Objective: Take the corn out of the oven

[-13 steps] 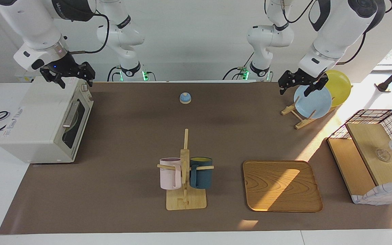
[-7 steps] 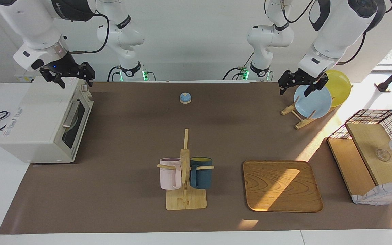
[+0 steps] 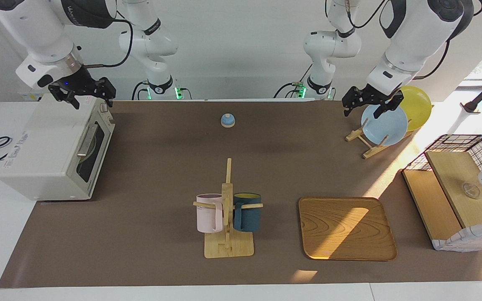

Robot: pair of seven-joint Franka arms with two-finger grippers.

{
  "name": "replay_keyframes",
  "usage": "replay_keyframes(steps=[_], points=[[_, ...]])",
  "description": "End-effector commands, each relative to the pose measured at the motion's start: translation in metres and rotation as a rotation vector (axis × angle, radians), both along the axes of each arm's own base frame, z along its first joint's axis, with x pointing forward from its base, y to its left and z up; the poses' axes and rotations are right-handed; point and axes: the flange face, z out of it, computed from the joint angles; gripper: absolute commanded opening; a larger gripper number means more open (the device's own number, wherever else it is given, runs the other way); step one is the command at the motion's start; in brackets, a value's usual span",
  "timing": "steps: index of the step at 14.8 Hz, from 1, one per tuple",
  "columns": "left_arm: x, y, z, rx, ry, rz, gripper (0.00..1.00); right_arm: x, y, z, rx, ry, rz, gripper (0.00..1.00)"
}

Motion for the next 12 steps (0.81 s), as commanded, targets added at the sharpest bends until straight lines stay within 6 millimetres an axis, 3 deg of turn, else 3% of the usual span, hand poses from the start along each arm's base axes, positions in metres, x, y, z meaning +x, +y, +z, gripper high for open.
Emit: replay_keyframes(steps=[1,5,9,10,12], points=[[-0.003,0.003,0.003,0.01,-0.016,-0.005,1.0,-0.012,-0.014,-0.011,0.039,-0.001,0.036,0.0],[-0.004,0.003,0.004,0.01,-0.018,-0.004,1.0,-0.01,-0.026,-0.018,0.024,-0.024,0.019,0.0],[-0.003,0.003,0.003,0.01,-0.016,-0.006,1.0,-0.022,-0.051,-0.061,-0.018,-0.109,-0.017,0.0],[-0.003,0.003,0.003,0.01,-0.015,-0.006,1.0,-0.022,-0.051,-0.064,-0.043,-0.11,-0.047,0.0],[-0.003,0.003,0.003,0.01,-0.016,-0.006,1.0,-0.007,-0.053,-0.088,-0.065,-0.104,-0.179,0.0]])
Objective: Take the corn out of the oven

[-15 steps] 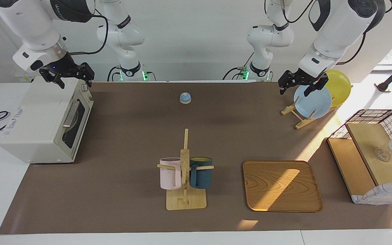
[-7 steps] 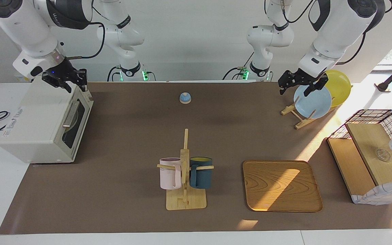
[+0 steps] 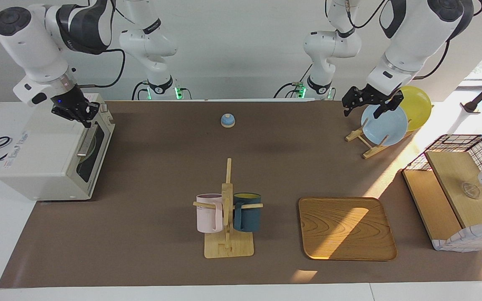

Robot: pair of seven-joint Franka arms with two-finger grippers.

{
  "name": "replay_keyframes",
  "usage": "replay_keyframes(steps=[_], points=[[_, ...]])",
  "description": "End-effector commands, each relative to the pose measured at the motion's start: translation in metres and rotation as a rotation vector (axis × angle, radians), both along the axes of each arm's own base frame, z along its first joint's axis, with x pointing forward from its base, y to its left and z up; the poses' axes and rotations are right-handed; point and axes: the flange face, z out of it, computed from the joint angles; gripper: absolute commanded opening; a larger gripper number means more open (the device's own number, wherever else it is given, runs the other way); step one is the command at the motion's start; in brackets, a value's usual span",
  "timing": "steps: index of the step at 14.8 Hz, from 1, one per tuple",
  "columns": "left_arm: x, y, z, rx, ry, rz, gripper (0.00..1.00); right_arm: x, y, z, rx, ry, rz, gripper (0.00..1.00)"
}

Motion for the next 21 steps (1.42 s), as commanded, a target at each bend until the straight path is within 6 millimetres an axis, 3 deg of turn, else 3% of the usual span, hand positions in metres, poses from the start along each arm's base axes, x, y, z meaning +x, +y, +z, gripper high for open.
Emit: replay_keyframes(steps=[1,4,10,17,21], points=[[-0.004,0.003,0.004,0.01,-0.018,-0.006,1.0,0.004,-0.001,-0.027,-0.034,0.011,-0.122,0.0],[-0.004,0.003,0.003,0.01,-0.016,-0.004,1.0,0.007,-0.021,-0.044,-0.036,0.028,-0.162,0.0],[-0.003,0.003,0.003,0.01,-0.015,-0.004,1.0,0.001,-0.022,-0.067,-0.048,0.061,-0.103,0.0],[-0.004,0.003,0.004,0.009,-0.019,-0.005,1.0,-0.003,-0.009,-0.111,-0.04,0.059,-0.063,0.0],[-0.003,0.003,0.003,0.01,-0.015,-0.006,1.0,0.007,0.015,-0.144,-0.026,0.043,-0.032,0.0]])
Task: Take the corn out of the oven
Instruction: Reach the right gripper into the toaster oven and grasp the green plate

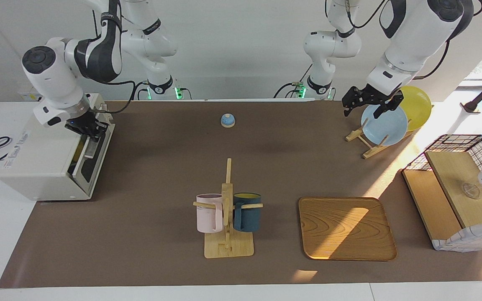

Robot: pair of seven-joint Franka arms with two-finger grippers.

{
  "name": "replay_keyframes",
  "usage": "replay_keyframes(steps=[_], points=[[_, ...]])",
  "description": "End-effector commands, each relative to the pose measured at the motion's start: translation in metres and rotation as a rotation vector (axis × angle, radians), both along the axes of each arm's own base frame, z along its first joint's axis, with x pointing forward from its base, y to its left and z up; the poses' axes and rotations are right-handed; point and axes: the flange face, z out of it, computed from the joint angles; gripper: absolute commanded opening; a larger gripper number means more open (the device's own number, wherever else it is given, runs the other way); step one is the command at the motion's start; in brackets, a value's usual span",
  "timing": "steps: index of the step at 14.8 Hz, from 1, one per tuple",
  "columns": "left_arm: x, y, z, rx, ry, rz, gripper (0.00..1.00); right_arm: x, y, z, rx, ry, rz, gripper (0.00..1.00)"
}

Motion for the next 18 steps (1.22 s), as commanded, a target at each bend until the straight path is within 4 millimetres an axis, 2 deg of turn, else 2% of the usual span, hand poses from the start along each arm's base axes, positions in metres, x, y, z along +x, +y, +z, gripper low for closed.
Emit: replay_keyframes(steps=[1,4,9,11,14,15,16,18], points=[[-0.004,0.003,0.003,0.01,-0.016,-0.006,1.0,0.012,-0.002,-0.076,0.007,0.011,0.014,0.0],[-0.003,0.003,0.003,0.01,-0.016,-0.004,1.0,0.015,0.028,-0.094,0.033,-0.041,0.046,0.0],[-0.004,0.003,0.004,0.01,-0.018,-0.005,1.0,0.02,0.034,-0.155,0.095,0.001,-0.005,0.0],[-0.004,0.003,0.004,0.01,-0.018,-0.005,1.0,0.021,0.047,-0.163,0.112,0.011,-0.005,0.0],[-0.004,0.003,0.004,0.01,-0.018,-0.004,1.0,0.027,0.068,-0.156,0.109,0.006,-0.025,0.0],[-0.004,0.003,0.003,0.01,-0.016,-0.004,1.0,0.033,0.087,-0.148,0.116,0.001,-0.016,0.0],[-0.004,0.003,0.003,0.01,-0.016,-0.004,1.0,0.04,0.101,-0.133,0.117,0.008,-0.002,0.0],[-0.004,0.003,0.003,0.01,-0.016,-0.004,1.0,0.048,0.103,-0.102,0.119,0.035,0.0,0.0]])
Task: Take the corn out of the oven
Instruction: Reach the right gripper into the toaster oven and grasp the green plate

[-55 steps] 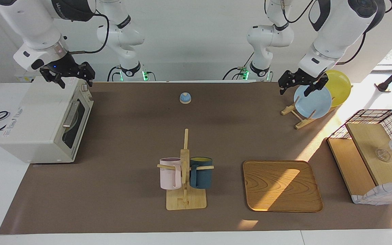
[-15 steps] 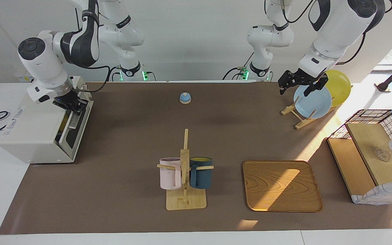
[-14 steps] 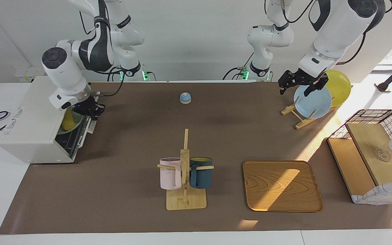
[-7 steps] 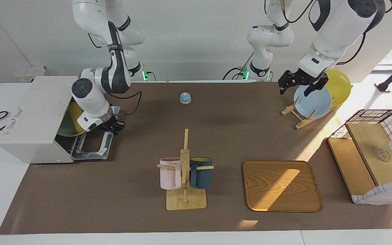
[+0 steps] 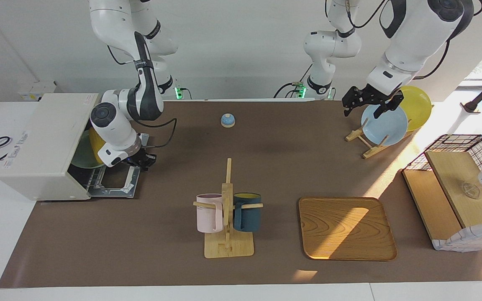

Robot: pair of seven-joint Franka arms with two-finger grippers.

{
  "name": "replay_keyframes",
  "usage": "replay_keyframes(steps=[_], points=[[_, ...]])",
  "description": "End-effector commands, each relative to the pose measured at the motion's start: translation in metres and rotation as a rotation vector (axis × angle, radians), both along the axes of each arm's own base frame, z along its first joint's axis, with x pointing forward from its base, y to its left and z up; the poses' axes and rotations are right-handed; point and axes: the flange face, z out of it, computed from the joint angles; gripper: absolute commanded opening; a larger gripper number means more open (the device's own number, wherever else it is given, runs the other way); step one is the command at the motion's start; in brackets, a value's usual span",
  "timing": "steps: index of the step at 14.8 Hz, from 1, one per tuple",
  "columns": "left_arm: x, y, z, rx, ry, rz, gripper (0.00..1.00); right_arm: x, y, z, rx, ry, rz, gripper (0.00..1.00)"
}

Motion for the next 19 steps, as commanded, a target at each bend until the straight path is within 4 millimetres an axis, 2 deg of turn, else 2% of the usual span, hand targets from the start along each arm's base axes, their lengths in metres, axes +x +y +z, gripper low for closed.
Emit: replay_keyframes(steps=[1,3,4,5,6,9,13,16,18,19], points=[[-0.003,0.003,0.003,0.01,-0.016,-0.004,1.0,0.011,0.001,0.044,-0.006,0.028,-0.009,0.0],[-0.003,0.003,0.003,0.01,-0.016,-0.004,1.0,0.002,-0.007,0.058,-0.014,0.06,-0.015,0.0],[-0.003,0.003,0.003,0.01,-0.015,-0.004,1.0,-0.004,-0.013,0.061,-0.029,0.088,-0.018,0.2],[-0.004,0.003,0.004,0.01,-0.018,-0.004,1.0,-0.01,-0.018,0.063,-0.06,0.11,-0.001,0.63],[-0.003,0.004,0.003,0.01,-0.016,-0.001,1.0,-0.013,-0.025,0.067,-0.092,0.12,0.009,0.73],[-0.003,0.003,0.003,0.01,-0.015,-0.004,1.0,-0.023,-0.043,0.059,-0.131,0.137,0.025,0.71],[-0.003,0.003,0.003,0.01,-0.016,-0.006,1.0,-0.035,-0.051,0.051,-0.176,0.161,0.091,0.67],[-0.003,0.003,0.003,0.01,-0.016,-0.006,1.0,-0.046,-0.065,0.036,-0.159,0.139,0.125,0.61],[-0.003,0.003,0.003,0.01,-0.015,-0.004,1.0,-0.051,-0.075,0.033,-0.158,0.138,0.197,0.46],[-0.003,0.003,0.003,0.01,-0.015,-0.004,1.0,-0.051,-0.078,0.033,-0.156,0.14,0.209,0.32]])
